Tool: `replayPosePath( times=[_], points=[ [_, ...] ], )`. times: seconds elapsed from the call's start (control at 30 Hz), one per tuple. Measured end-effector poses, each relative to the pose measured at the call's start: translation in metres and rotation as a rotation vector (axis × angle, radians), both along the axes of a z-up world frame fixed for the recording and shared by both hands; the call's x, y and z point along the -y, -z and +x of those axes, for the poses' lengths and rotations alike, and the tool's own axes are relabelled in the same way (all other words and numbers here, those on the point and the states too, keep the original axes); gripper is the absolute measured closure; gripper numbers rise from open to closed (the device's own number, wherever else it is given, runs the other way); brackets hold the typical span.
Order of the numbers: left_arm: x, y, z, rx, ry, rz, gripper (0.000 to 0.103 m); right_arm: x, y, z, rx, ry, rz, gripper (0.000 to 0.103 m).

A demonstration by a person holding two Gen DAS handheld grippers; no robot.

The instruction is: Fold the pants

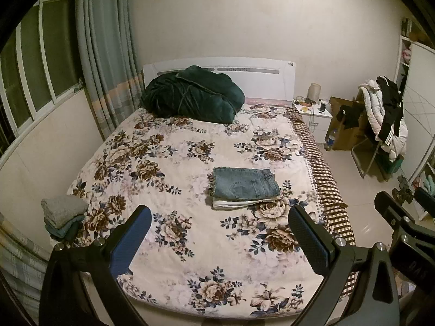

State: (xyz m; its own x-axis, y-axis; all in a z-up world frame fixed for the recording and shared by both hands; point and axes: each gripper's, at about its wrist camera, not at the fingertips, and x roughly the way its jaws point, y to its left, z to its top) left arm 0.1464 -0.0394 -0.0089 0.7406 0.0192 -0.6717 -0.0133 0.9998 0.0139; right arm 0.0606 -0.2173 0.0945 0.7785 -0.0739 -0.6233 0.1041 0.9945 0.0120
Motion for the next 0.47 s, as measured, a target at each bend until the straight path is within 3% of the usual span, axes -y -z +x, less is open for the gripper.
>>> replayPosePath(
  times=[0.47],
  points=[
    [0.0026, -0.0058, -0.0010, 0.020, 0.007, 0.003, 0.000, -0.0087, -0.0047, 0.0048, 0.010, 0.006, -0.007, 0.000]
  ],
)
